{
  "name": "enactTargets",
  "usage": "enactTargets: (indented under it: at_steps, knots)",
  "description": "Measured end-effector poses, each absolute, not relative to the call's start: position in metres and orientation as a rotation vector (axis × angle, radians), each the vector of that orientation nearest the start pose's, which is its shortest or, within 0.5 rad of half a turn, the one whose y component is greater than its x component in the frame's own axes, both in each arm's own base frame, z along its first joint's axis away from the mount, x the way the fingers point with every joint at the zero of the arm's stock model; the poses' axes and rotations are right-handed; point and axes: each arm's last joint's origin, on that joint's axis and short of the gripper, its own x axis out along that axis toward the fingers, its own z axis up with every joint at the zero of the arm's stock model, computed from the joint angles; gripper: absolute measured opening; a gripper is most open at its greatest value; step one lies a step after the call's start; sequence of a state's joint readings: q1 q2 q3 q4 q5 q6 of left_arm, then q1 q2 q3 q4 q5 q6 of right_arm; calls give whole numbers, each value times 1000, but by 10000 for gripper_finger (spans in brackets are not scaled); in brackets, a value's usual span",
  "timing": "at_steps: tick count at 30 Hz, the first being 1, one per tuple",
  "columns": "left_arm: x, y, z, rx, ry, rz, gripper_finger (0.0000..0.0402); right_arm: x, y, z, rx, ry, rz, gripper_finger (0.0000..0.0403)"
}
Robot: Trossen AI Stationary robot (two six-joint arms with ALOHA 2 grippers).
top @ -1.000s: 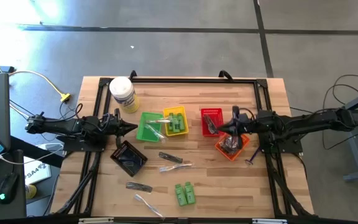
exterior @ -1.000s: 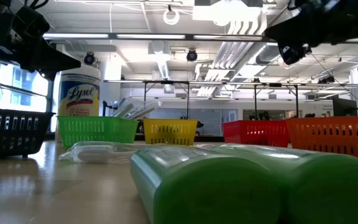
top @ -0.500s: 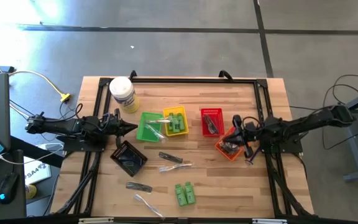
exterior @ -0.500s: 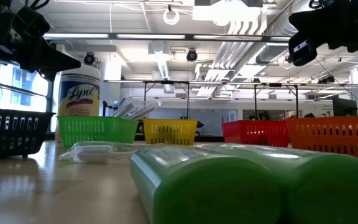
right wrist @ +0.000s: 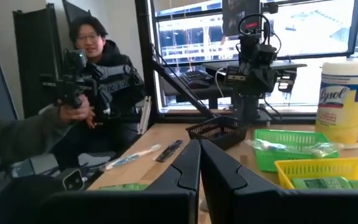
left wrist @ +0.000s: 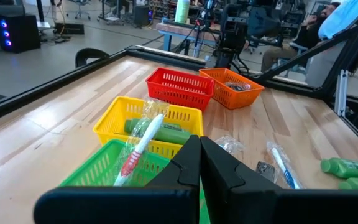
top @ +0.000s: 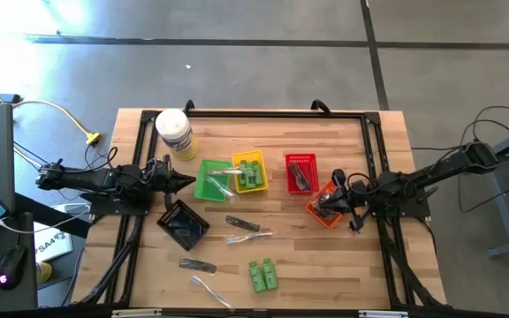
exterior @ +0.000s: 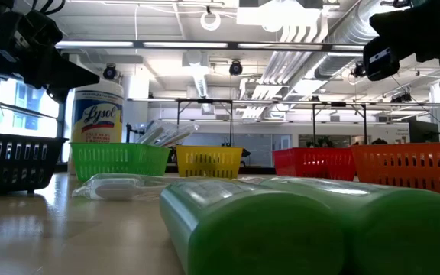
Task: Pick & Place Travel size toiletries
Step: Put the top blue toothbrush into green basket
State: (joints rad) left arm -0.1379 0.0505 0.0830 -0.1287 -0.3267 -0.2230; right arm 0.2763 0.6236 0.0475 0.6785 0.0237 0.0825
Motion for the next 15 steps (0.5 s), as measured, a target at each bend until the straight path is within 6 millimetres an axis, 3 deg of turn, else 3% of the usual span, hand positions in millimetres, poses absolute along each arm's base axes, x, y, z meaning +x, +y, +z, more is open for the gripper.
enactTargets:
  at_steps: [15]
  knots:
    - [94,-4,175,-195,73,202,0,135,36,185,95,-100,246,4]
